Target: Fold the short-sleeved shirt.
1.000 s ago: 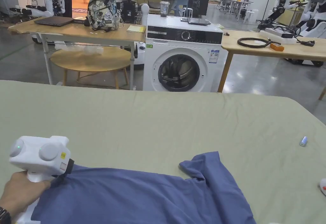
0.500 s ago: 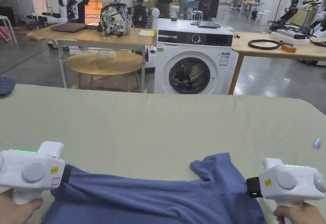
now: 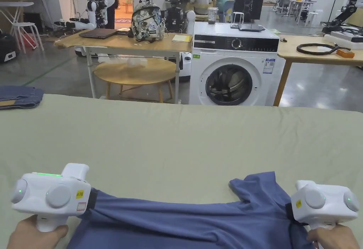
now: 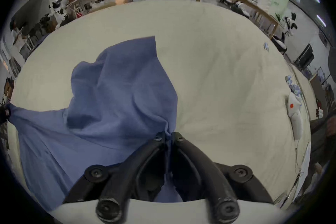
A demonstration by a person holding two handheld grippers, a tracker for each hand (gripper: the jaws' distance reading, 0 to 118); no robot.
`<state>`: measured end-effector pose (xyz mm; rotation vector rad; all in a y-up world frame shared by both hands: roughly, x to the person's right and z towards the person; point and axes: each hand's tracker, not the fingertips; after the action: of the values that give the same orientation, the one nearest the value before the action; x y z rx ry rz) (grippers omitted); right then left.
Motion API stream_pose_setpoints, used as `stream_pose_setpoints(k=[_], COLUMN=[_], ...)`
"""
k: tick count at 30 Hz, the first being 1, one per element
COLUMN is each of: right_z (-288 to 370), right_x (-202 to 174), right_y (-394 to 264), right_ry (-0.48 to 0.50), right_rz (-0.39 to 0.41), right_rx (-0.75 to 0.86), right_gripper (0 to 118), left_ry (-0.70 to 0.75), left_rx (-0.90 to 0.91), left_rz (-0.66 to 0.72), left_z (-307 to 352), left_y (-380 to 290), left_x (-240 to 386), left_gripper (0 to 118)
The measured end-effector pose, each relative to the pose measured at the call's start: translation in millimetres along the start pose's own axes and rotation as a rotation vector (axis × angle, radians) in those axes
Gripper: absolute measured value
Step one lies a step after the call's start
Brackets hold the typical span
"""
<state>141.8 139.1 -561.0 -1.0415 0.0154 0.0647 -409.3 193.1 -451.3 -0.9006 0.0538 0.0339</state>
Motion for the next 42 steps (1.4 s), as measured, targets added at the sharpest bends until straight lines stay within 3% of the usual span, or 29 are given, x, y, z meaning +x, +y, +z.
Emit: stream_pose_setpoints(k=[3, 6, 10, 15, 26, 34, 42], right_z=[24.8, 65.5, 122.9, 201.1, 357.9, 410.8, 432.5], right_x=[11.8, 10.6, 18.8, 21.9, -3.1, -6.8, -9.6], right_y=[0.4, 0.4, 2.0, 5.0, 24.6, 71.3, 121.5], right_ry=[0.077, 0.062, 0.080, 0.065, 0.021, -0.020, -0.052], right_rz=[-0.099, -0.047, -0.068, -0.036, -0.020, -0.035, -0.041], right_rx=[0.082, 0.176, 0.299, 0.441, 0.756, 0.855, 0.932], right_gripper=[3, 3, 3, 3, 3, 3, 3], left_ry=[-0.005, -0.006, -0.006, -0.007, 0.030, 0.057, 0.089], left_rx=[0.013, 0.040, 0.114, 0.216, 0.419, 0.516, 0.574], left_rz=[0.020, 0.023, 0.037, 0.040, 0.057, 0.056, 0.055], left_z=[10.1, 25.0, 61.8, 132.5, 268.6, 315.7, 320.8], left_y=[1.2, 6.7, 16.1, 25.8, 84.5, 148.0, 205.7], left_x=[-2.6, -4.9, -7.8, -5.3, -22.7, -34.2, -35.2], left_gripper=[0, 0, 0, 0, 0, 0, 0])
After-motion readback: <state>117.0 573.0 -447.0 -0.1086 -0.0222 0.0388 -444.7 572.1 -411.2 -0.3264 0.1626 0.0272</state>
